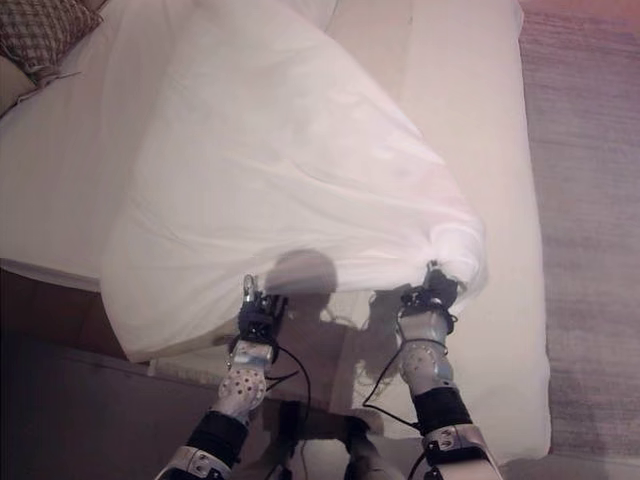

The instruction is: Make the bed

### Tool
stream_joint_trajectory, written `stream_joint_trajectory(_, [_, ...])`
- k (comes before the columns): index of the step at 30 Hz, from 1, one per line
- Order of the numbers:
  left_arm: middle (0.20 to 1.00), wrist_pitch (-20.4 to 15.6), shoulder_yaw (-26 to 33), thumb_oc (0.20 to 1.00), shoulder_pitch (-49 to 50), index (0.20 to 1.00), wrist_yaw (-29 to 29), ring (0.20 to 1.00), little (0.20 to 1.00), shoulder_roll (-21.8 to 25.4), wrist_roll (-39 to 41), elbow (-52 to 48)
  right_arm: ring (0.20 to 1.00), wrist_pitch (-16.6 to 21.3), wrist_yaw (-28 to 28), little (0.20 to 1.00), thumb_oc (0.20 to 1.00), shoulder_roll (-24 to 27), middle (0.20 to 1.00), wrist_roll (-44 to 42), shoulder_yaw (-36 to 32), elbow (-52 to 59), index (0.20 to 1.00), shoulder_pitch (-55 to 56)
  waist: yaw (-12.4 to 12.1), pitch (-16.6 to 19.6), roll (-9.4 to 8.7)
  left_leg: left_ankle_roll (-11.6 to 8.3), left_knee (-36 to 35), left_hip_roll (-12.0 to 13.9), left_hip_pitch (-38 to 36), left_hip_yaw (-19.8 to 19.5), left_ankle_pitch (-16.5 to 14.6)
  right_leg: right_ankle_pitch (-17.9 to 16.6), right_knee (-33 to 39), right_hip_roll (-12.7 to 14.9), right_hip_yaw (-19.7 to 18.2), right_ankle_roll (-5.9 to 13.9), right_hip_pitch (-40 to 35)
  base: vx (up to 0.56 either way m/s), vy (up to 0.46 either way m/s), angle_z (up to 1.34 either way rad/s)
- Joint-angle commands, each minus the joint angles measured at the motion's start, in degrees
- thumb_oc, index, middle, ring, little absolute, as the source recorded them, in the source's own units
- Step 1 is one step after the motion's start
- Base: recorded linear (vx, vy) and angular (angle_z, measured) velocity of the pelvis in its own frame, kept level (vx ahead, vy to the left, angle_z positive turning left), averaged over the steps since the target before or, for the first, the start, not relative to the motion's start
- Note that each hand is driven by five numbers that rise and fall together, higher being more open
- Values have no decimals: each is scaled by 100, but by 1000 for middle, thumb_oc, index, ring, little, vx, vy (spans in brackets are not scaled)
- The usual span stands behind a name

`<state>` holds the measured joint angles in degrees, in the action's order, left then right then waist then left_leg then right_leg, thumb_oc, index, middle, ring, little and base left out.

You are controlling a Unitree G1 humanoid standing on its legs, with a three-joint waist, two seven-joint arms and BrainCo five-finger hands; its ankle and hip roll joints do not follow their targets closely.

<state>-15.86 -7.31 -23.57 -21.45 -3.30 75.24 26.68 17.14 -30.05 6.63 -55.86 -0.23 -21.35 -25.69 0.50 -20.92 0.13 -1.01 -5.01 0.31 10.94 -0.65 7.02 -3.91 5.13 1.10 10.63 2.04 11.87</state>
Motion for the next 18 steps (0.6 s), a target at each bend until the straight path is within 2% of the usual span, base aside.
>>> stream_joint_trajectory(1, [1000, -634, 810, 1000, -58, 1000, 39, 1000, 1000, 959, -131, 297, 200, 910, 166, 200, 200, 663, 200, -40, -813, 529, 200, 546, 192, 641, -254, -34, 1, -247, -69, 200, -335, -33, -781, 80, -394, 377, 358, -4, 14, -17])
stream_joint_trajectory(2, [1000, -536, 700, 1000, -184, 1000, 56, 1000, 1000, 1002, -155, 349, 200, 834, 336, 200, 200, 588, 200, -153, -703, 651, 200, 728, 238, 626, -261, -35, 1, -239, -43, 208, -328, -31, -780, 65, -428, 369, 387, -1, 13, -11])
stream_joint_trajectory(4, [1000, -534, 700, 1000, -186, 1000, 60, 1000, 1000, 1006, -152, 358, 200, 831, 347, 200, 200, 585, 200, -161, -705, 659, 200, 741, 235, 633, -264, -35, 1, -239, -39, 211, -328, -31, -780, 65, -432, 369, 392, 4, 13, -11])
stream_joint_trajectory(8, [1000, -398, 479, 1000, -635, 1000, 12, 1000, 1000, 1011, -146, 516, 200, 769, 567, 200, 200, 409, 200, -373, -489, 976, 200, 1096, 383, 563, -294, -36, 1, -220, 34, 234, -305, -58, -765, 27, -499, 359, 484, 1, 8, -2])
stream_joint_trajectory(11, [1000, -354, 477, 1000, -927, 1000, -33, 1000, 1000, 1017, -164, 703, 200, 742, 669, 200, 200, 334, 200, -445, -476, 1259, 200, 1402, 512, 528, -360, -30, 1, -214, 141, 274, -287, -85, -799, 0, -561, 354, 634, 2, 16, -12])
stream_joint_trajectory(18, [1000, -210, 564, 1000, -1213, 1000, -77, 1000, 1000, 1075, -352, 1132, 200, 815, 703, 200, 200, 298, 200, -481, -600, 1464, 200, 1707, 645, 533, -437, -32, 1, -196, 261, 368, -306, -133, -821, -21, -678, 365, 789, 20, 23, -11])
